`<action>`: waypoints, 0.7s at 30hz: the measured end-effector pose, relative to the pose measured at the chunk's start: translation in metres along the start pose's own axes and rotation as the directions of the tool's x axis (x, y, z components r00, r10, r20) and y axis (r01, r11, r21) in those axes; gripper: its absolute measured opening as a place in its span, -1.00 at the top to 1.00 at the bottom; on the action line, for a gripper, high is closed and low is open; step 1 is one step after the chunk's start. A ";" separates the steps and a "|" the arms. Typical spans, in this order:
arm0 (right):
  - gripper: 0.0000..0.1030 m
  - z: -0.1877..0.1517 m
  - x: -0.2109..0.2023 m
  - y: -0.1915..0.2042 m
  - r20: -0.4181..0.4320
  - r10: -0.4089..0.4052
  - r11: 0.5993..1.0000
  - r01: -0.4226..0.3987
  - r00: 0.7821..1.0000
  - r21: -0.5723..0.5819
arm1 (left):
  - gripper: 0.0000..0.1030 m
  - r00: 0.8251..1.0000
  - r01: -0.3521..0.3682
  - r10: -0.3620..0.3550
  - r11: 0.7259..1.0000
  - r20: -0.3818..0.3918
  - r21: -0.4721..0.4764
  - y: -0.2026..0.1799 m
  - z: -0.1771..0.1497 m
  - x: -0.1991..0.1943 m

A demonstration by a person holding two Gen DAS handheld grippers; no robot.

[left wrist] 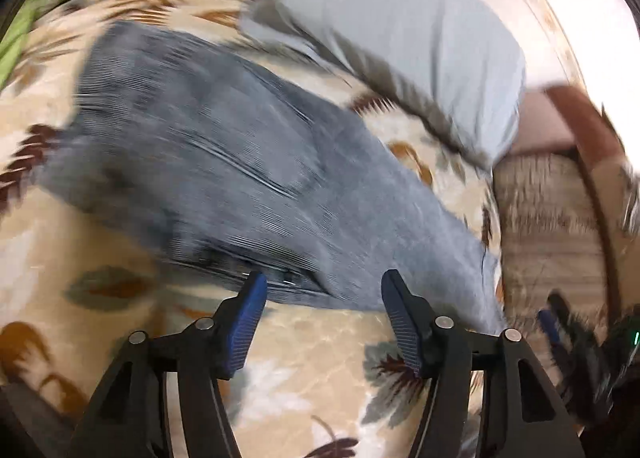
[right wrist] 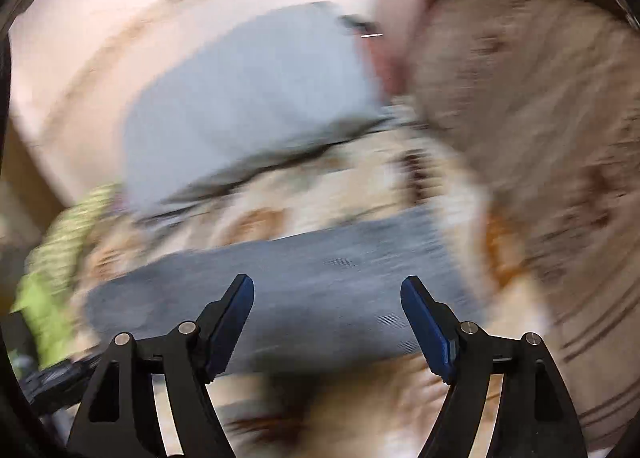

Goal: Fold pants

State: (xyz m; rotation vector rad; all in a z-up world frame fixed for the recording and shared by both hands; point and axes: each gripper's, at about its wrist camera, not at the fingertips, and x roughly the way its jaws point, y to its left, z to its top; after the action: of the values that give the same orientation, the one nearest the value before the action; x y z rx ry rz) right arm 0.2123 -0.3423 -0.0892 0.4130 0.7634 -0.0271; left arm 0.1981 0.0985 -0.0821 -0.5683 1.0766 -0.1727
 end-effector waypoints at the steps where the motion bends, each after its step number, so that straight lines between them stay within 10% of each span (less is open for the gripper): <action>1: -0.52 -0.006 0.002 0.021 -0.025 0.064 0.997 -0.065 0.998 -0.036 | -0.28 1.000 -0.019 0.020 0.999 0.020 -0.035 0.013 0.005 -0.011; 8: -0.48 -0.061 0.052 0.175 -0.255 0.279 0.880 -0.353 0.926 -0.318 | -0.28 0.999 -0.017 0.028 0.966 0.039 -0.256 0.097 0.051 -0.031; 15: -0.48 -0.102 0.114 0.258 -0.401 0.242 0.794 -0.418 0.883 -0.442 | -0.27 0.993 0.116 -0.097 0.932 0.073 -0.344 0.144 0.069 -0.018; 21: -0.33 -0.133 0.158 0.302 -0.437 0.126 0.727 -0.383 0.891 -0.571 | -0.25 0.989 0.147 -0.125 0.914 0.080 -0.379 0.156 0.069 -0.018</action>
State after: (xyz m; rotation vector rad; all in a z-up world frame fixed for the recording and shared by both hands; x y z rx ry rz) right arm 0.2907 0.0045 -0.1754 -0.1577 1.0261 0.5924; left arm 0.2280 0.2618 -0.1244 -0.9987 1.0233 -0.0655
